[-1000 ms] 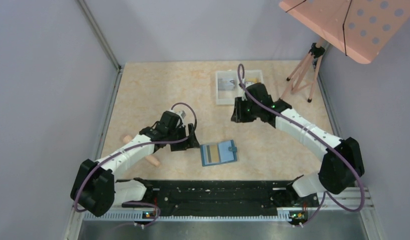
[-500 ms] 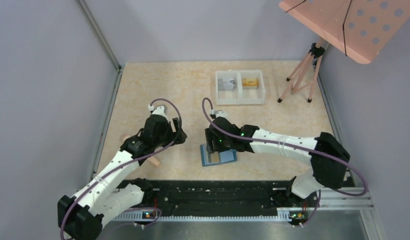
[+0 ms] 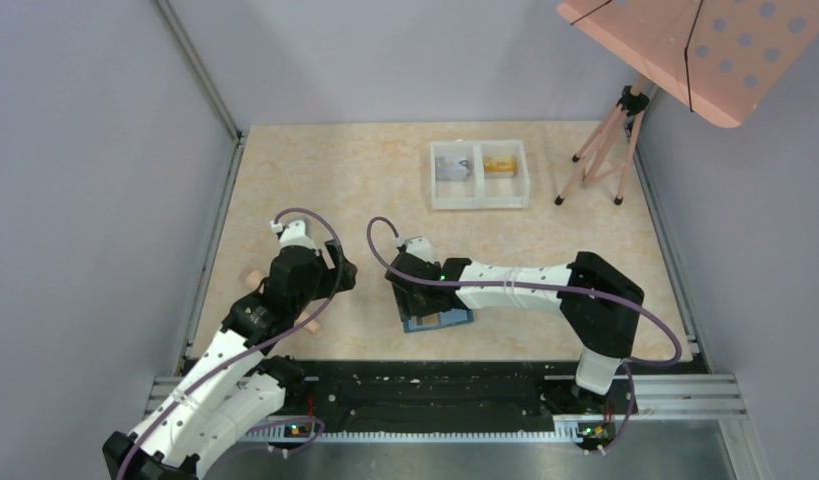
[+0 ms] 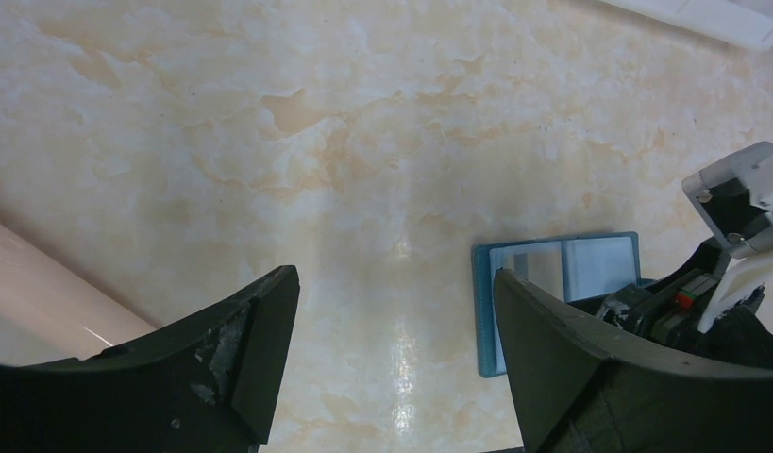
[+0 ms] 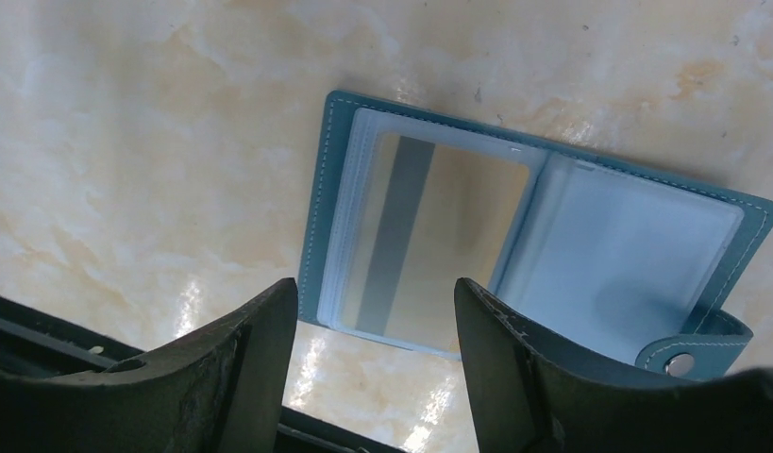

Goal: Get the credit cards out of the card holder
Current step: Remove the credit card from the card holder.

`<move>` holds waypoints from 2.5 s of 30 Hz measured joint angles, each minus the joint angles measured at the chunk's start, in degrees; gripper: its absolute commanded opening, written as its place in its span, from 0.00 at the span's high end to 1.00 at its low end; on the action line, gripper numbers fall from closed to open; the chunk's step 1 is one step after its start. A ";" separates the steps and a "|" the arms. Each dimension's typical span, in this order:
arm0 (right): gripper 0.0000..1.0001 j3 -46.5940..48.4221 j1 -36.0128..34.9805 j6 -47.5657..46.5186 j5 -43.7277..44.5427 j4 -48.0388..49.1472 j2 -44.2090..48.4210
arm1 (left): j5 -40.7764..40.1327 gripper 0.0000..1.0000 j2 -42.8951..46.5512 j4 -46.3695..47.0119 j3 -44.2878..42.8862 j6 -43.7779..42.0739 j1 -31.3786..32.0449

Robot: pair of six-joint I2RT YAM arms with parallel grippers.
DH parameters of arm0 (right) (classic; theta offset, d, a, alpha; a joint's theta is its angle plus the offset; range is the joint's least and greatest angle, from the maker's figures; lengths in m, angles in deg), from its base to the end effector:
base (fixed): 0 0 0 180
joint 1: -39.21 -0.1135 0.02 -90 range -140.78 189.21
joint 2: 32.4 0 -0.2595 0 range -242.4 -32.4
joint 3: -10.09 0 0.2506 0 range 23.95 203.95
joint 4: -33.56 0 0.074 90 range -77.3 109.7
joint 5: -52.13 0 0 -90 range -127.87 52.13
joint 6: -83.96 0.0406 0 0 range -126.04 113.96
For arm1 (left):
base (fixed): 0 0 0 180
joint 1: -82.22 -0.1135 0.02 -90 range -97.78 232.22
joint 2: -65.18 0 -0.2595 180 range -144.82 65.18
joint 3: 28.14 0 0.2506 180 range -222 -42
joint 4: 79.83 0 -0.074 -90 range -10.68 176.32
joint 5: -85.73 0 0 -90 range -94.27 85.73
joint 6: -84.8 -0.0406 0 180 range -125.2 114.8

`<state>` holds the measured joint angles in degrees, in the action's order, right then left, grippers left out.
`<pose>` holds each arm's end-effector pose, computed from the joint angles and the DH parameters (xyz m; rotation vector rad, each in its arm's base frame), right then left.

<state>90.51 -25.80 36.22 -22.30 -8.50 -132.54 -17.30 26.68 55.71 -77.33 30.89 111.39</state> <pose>0.1599 0.3172 0.1847 -0.4281 2.5839 0.3176 0.1420 -0.0688 0.2584 -0.2629 2.1565 -0.4162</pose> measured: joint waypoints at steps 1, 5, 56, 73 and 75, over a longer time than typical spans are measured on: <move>0.39 0.28 -0.09 0.00 0.52 -0.46 -0.72 | 0.00 0.19 -0.04 -0.04 0.00 0.00 0.00; 0.42 0.33 -0.13 0.00 1.38 -1.88 -1.95 | 0.02 0.19 -0.28 -0.02 0.04 0.09 0.00; 0.39 0.20 -0.50 0.48 4.24 -1.86 -0.70 | 4.66 0.20 -2.69 2.49 3.30 4.07 0.00; 0.40 0.20 -0.59 0.90 3.10 -2.43 -3.72 | 4.63 0.20 -2.12 2.47 3.30 4.07 0.00; 0.39 0.20 -0.61 0.92 3.21 -2.40 -3.76 | 4.63 0.20 -2.12 2.47 3.32 4.11 0.00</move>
<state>90.71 -26.41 37.14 -19.09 -10.91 -136.30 -12.67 24.56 58.18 -74.01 35.00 111.39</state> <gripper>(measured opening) 0.598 0.802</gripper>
